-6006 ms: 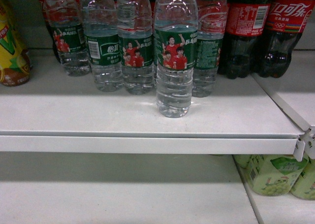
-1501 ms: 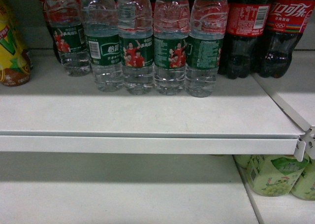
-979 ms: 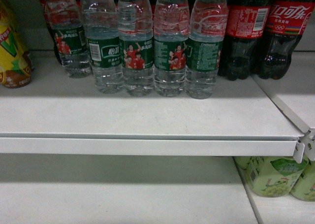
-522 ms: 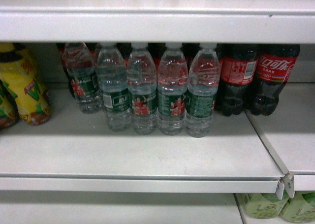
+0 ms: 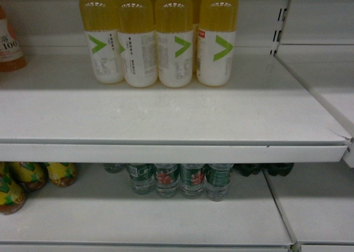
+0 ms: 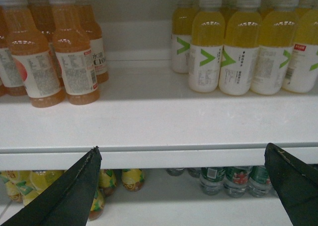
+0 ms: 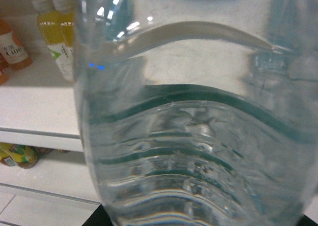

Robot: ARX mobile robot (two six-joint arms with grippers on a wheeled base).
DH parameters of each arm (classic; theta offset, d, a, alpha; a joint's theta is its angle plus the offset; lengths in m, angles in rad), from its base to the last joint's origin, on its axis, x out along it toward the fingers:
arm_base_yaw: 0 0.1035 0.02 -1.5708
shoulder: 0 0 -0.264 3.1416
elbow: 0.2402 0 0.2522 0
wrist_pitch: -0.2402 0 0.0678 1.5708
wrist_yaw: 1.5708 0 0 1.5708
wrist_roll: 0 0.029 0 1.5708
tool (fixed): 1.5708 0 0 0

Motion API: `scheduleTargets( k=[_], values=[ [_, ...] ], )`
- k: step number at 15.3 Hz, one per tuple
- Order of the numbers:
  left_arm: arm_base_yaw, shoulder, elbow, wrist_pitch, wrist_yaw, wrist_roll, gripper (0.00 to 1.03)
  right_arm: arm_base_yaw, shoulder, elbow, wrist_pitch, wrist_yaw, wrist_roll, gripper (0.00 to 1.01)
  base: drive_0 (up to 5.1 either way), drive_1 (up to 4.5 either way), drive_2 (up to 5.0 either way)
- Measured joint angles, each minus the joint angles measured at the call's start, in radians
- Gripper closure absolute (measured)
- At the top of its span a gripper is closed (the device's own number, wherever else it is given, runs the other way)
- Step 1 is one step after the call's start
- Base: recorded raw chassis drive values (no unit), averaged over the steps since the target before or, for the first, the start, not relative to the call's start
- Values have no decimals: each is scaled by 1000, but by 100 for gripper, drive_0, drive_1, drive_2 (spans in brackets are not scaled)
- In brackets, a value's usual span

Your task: Move water from second to third shelf

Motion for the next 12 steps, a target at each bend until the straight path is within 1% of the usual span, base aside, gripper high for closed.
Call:
scheduleTargets(
  k=[2,3,6,12],
  values=[
    [0,0,0,2,1,0,5,0,0,3,5,0,0,61,0,0,0],
    [0,0,0,1,0,0,5,0,0,3,3,0,0,61,-363,86,280],
    [0,0,0,-2,1,0,5,-5,0,3,-1,8,-1,61,-439,110,335],
    [0,0,0,-1,0,0,5,-5,0,3,-3,3,0,61,-471,152,348]
  ],
)
